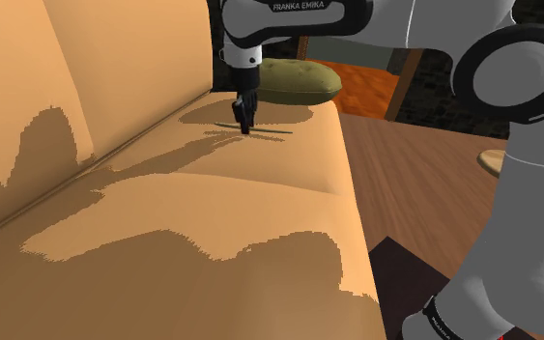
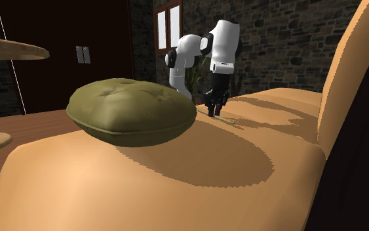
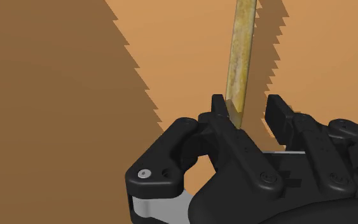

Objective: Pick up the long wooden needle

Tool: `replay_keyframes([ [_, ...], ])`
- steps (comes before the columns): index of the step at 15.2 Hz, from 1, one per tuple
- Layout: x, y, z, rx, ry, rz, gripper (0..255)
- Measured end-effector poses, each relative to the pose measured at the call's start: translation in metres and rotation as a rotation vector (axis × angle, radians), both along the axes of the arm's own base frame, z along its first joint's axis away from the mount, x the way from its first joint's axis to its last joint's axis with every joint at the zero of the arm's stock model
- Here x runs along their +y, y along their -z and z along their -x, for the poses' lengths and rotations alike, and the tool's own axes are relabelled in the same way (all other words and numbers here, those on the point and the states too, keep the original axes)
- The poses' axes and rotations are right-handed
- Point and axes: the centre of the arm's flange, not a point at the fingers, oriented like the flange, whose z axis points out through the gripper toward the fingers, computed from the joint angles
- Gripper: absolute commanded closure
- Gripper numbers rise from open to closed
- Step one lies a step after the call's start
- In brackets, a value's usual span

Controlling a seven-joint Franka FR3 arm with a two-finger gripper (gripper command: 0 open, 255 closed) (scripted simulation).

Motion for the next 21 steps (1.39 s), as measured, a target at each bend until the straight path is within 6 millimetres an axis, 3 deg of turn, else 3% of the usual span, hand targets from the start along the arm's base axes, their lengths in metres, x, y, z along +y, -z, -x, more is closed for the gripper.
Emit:
replay_keyframes([
  [10, -0.004, -0.003, -0.003, 0.000, 0.004, 0.010, 255],
  [21, -0.005, -0.059, -0.002, 0.003, 0.006, 0.012, 255],
])
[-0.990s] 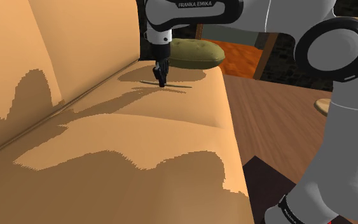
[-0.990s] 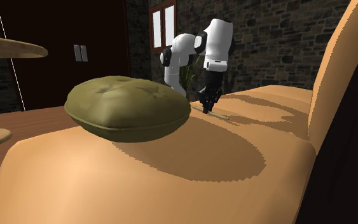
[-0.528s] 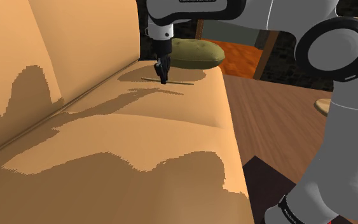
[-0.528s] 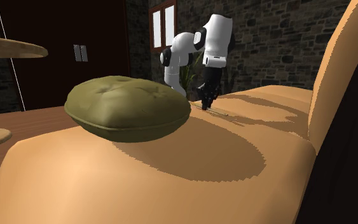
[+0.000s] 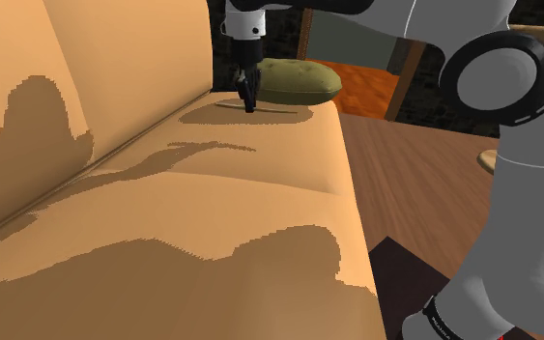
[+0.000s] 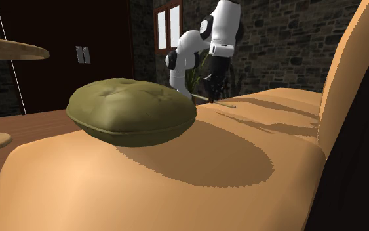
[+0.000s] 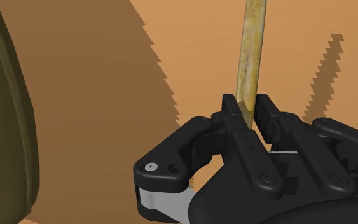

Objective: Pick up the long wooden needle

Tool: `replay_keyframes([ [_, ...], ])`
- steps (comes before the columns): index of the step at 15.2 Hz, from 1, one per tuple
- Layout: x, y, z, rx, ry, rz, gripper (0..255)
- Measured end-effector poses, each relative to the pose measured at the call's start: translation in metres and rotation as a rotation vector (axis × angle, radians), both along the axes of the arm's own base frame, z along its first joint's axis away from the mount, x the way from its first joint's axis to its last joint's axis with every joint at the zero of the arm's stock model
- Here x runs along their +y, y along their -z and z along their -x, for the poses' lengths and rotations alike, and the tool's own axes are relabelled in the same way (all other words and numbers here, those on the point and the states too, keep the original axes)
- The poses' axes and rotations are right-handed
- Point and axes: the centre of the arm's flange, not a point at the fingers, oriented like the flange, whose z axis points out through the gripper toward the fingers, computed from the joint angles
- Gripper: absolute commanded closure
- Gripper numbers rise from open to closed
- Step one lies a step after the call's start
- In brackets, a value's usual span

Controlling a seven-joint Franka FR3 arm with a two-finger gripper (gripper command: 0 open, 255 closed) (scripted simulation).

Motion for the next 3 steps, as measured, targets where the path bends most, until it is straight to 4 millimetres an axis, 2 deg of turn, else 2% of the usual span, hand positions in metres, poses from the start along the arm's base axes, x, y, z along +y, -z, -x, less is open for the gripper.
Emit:
replay_keyframes([
  [3, -0.0002, -0.0125, -0.0009, 0.000, 0.000, 0.000, 255],
])
